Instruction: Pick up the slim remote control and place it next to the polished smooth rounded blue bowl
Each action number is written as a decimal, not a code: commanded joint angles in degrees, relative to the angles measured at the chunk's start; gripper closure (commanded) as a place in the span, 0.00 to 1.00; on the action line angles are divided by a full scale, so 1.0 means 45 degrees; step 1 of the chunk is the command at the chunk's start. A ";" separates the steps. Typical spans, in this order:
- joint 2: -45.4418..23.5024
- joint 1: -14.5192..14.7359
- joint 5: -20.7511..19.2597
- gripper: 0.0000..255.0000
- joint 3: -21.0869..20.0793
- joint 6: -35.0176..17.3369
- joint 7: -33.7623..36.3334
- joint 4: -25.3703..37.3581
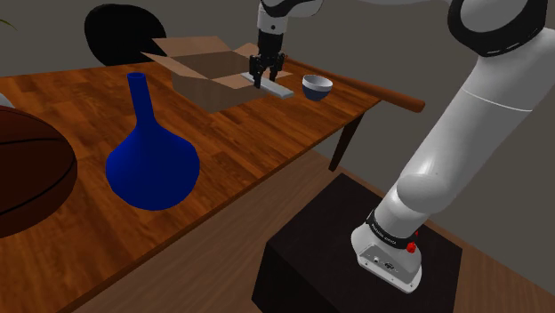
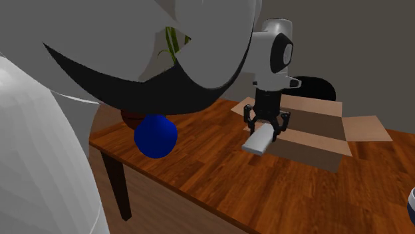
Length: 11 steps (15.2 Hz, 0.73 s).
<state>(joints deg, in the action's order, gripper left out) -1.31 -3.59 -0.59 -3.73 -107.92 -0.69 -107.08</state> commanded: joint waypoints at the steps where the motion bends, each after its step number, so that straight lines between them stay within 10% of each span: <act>1: 0.0192 -0.0294 0.0014 1.00 0.0280 -0.0140 -0.0595 -0.0321; 11: 0.0395 -0.1779 -0.0010 1.00 0.1799 -0.0197 -0.3591 -0.0554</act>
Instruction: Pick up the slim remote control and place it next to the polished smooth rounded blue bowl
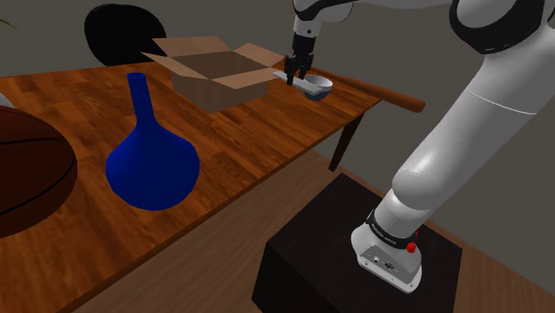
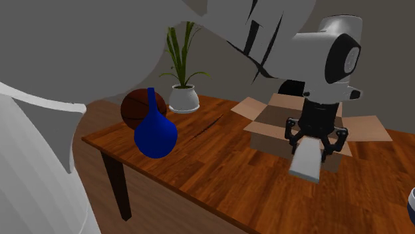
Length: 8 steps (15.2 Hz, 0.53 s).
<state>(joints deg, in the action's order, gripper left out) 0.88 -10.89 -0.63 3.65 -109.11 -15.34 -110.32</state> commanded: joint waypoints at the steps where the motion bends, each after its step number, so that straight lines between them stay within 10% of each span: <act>1: -0.0139 -0.0303 0.0000 1.00 0.0313 0.0073 -0.0638 0.0225; 8: -0.0683 -0.1194 0.0078 1.00 0.1175 0.0011 -0.2414 0.0719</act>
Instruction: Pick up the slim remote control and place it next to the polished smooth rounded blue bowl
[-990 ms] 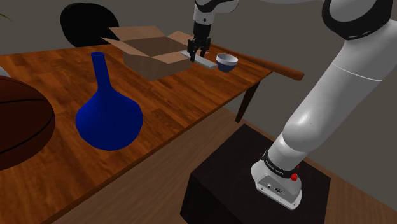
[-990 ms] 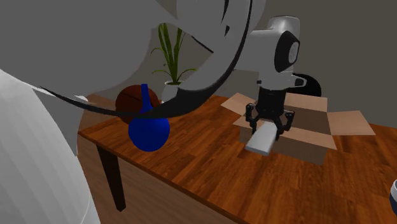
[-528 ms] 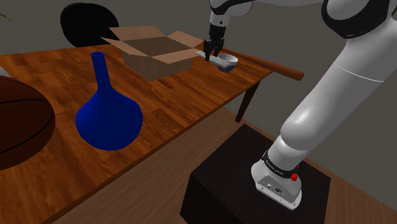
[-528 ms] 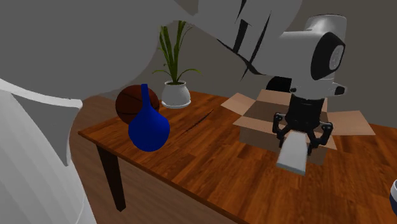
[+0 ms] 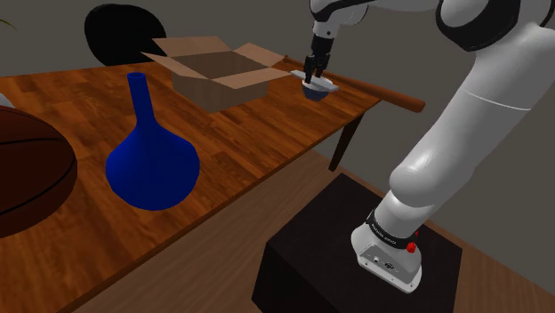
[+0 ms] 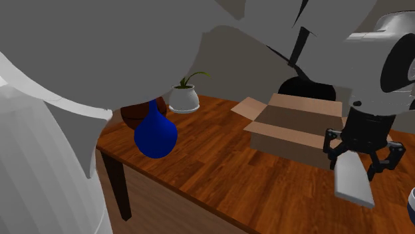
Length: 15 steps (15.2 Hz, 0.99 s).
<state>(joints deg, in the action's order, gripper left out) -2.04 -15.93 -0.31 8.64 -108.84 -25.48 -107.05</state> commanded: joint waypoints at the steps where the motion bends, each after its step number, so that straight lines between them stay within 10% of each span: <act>1: -0.0059 -0.0074 0.0010 1.00 0.0068 -0.0214 -0.0161 -0.0152; 15: -0.0723 -0.0094 0.0124 1.00 0.0070 -0.2500 -0.0225 -0.1783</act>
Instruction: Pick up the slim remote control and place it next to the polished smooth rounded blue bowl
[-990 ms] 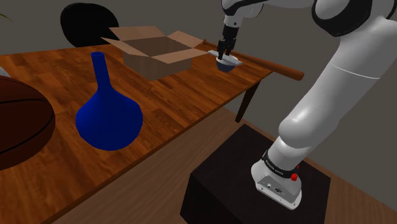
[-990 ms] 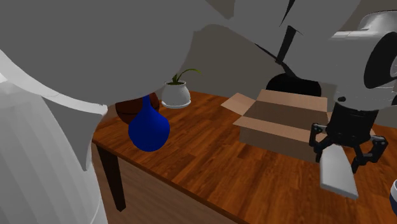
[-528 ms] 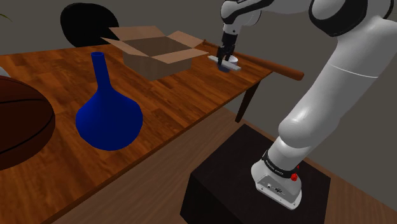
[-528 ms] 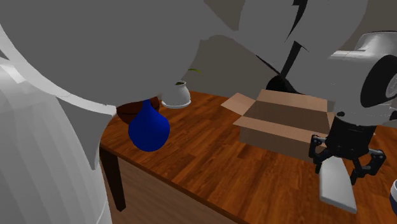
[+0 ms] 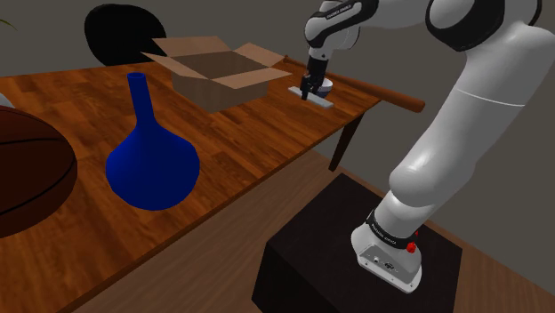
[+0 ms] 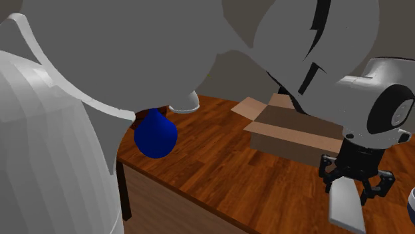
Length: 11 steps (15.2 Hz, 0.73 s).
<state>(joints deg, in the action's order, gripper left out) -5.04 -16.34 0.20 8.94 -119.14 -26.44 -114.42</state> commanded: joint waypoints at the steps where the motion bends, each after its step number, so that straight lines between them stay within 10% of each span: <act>1: -0.0121 -0.0007 0.0023 1.00 0.0001 -0.0372 -0.0019 -0.0240; 11: -0.0917 -0.0035 0.0181 1.00 -0.0019 -0.1960 -0.0116 -0.1042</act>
<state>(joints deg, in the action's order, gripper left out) -8.71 -16.49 0.92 8.88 -127.23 -26.92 -118.87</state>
